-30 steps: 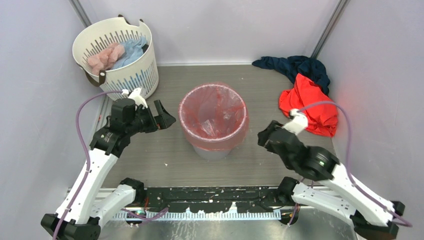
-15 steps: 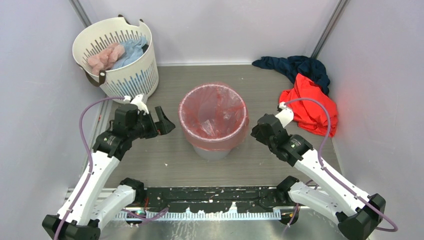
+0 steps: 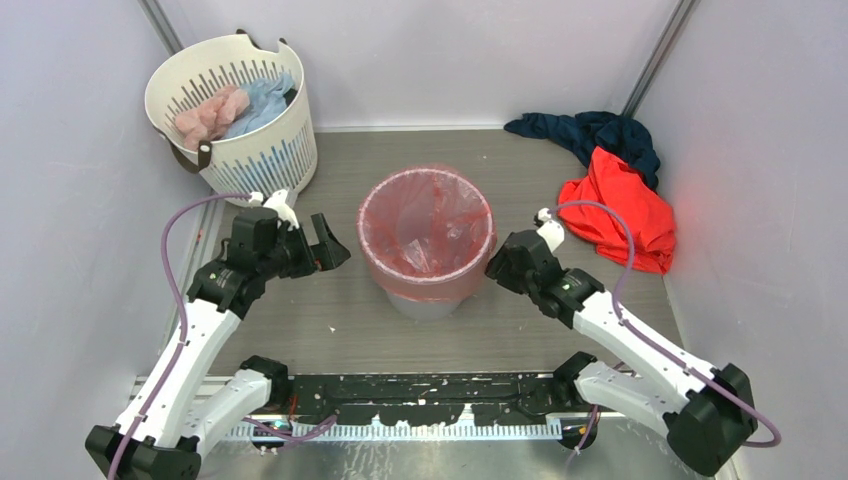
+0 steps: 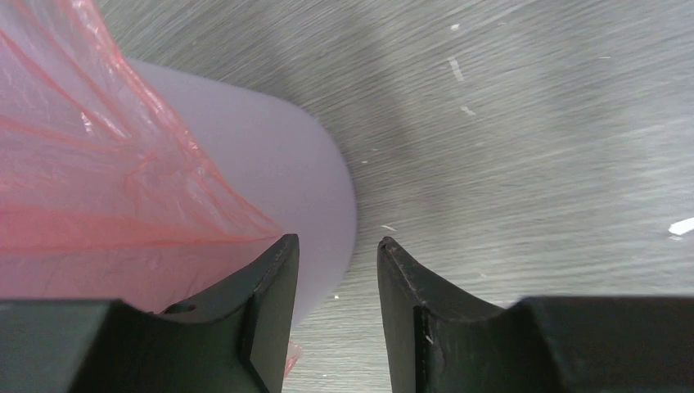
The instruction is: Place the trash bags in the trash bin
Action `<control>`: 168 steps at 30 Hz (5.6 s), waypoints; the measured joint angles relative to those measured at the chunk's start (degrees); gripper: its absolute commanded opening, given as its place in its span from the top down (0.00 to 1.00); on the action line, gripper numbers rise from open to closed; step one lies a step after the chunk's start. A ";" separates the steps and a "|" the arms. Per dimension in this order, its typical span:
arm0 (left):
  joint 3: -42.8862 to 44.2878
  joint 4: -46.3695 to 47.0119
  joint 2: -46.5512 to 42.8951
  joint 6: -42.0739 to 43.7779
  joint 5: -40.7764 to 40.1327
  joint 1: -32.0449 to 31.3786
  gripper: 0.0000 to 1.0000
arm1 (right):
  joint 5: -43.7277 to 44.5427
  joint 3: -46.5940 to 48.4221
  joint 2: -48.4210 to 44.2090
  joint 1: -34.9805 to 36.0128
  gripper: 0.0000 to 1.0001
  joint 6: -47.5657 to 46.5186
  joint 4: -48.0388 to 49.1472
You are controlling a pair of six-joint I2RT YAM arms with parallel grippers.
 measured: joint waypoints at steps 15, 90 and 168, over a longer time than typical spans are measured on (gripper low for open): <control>0.00 -2.73 -1.73 0.85 -1.07 0.00 0.00 | -10.12 7.26 10.08 -0.15 0.49 -7.93 5.95; 6.75 20.79 36.35 -1.86 3.52 -0.52 0.00 | -0.79 10.21 -0.59 -1.11 0.38 -9.31 -12.76; 41.24 -19.45 38.77 8.59 -13.03 -19.67 1.00 | 6.21 45.24 24.15 8.09 0.99 -24.09 -30.14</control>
